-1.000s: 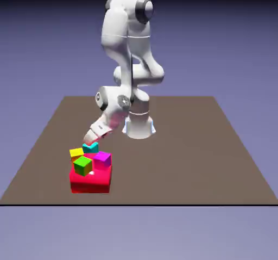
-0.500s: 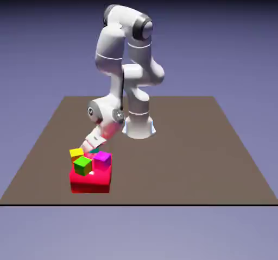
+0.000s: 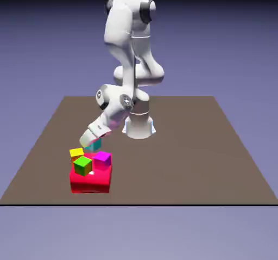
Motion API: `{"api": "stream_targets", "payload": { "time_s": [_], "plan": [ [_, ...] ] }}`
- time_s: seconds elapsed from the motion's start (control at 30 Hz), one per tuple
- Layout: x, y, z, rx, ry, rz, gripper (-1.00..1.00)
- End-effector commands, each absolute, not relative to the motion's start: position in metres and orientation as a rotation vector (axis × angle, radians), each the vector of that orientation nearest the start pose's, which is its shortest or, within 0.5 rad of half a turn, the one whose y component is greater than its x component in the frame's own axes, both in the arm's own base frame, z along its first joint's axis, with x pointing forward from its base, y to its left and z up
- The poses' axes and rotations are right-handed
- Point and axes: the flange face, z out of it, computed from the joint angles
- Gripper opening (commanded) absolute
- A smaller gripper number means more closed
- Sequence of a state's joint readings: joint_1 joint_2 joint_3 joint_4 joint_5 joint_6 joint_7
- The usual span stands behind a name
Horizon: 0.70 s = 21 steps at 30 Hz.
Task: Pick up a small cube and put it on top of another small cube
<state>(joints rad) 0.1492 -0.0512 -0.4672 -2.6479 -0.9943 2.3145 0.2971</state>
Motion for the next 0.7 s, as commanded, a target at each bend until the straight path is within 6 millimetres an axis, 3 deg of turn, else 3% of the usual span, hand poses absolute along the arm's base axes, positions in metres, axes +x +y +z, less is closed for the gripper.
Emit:
{"api": "stream_targets", "payload": {
  "time_s": [0.0,0.07,0.43,0.53,0.67],
  "plan": [
    [0.385,-0.137,0.252,2.52,0.267,-0.313,-1.0],
    [0.407,-0.13,0.271,2.511,0.368,-0.277,-1.0],
    [0.463,-0.114,0.321,2.279,1.033,-0.238,-1.0],
    [0.455,-0.128,0.313,2.234,1.11,-0.276,-1.0],
    [0.459,-0.149,0.273,2.231,1.108,-0.275,-1.0]
  ]
}}
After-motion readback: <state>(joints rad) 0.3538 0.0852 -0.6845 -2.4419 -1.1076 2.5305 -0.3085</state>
